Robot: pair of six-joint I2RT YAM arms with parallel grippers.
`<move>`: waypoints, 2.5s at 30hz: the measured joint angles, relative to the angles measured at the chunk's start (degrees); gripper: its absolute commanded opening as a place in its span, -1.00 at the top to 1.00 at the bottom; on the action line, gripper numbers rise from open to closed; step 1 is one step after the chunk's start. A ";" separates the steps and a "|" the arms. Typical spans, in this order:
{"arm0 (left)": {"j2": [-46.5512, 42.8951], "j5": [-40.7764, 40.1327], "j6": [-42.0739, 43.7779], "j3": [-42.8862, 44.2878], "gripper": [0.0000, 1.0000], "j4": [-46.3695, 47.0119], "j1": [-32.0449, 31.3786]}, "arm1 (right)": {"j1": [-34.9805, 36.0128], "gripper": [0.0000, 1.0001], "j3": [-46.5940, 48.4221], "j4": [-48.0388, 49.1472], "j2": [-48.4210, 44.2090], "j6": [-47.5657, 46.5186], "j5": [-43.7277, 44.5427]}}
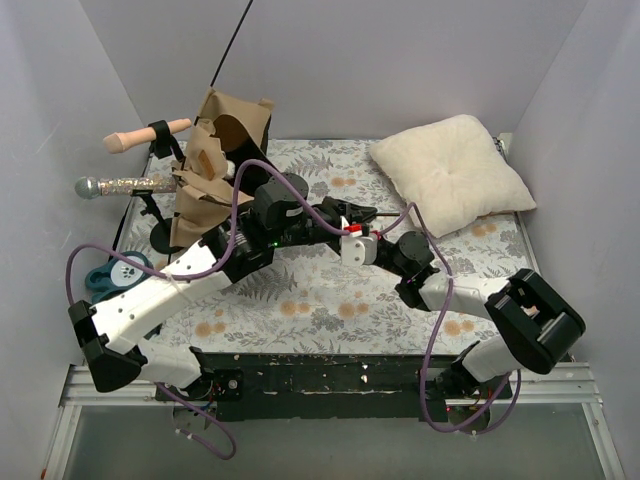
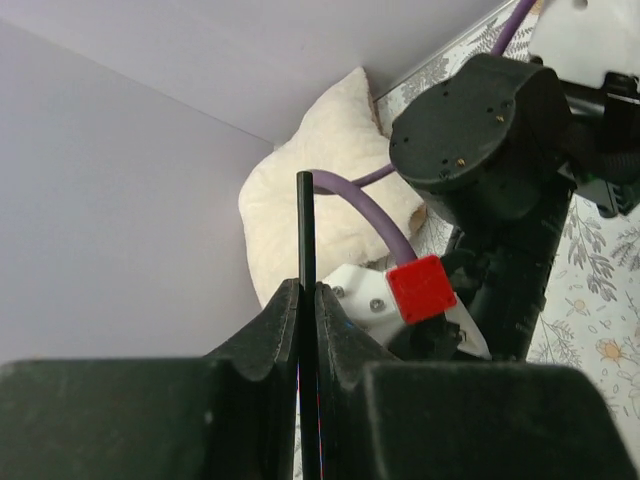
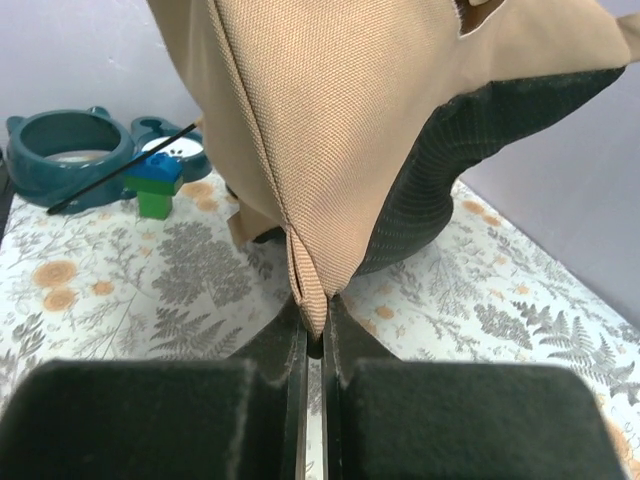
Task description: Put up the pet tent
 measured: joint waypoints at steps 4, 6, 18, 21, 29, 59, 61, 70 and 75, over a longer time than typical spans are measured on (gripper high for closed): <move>-1.03 1.18 1.60 0.98 1.00 -3.56 0.50 | -0.48 0.97 -1.01 -4.42 -3.28 -0.28 -1.25; -1.11 1.53 2.29 1.86 1.00 -4.87 0.50 | -0.92 0.97 -1.01 -7.21 -5.16 -0.46 -1.97; -1.79 1.86 4.74 4.85 1.00 -11.80 0.76 | -5.42 0.97 -1.44 -20.59 -16.41 -2.60 -6.08; -1.79 1.92 5.70 5.79 1.00 -14.45 0.76 | -6.38 0.97 -1.40 -24.68 -18.34 -3.98 -7.39; -1.33 0.96 8.48 9.14 1.00 -26.73 0.76 | -10.75 0.97 2.78 -39.08 -23.71 -8.35 -11.23; 8.63 -9.44 -4.15 8.52 1.00 -29.07 0.72 | -12.59 0.97 2.54 -56.02 -32.74 -21.81 -7.23; 8.87 -9.46 -5.40 9.11 1.00 -29.11 0.70 | -12.59 0.97 2.01 -55.93 -33.22 -22.47 -7.13; 9.14 -9.79 -9.53 10.73 1.00 -29.75 0.70 | -12.20 0.97 0.92 -55.87 -34.86 -24.81 -6.12; 10.08 -11.04 -10.56 11.21 1.00 -30.40 0.70 | -12.15 0.97 0.87 -55.87 -34.88 -25.14 -6.12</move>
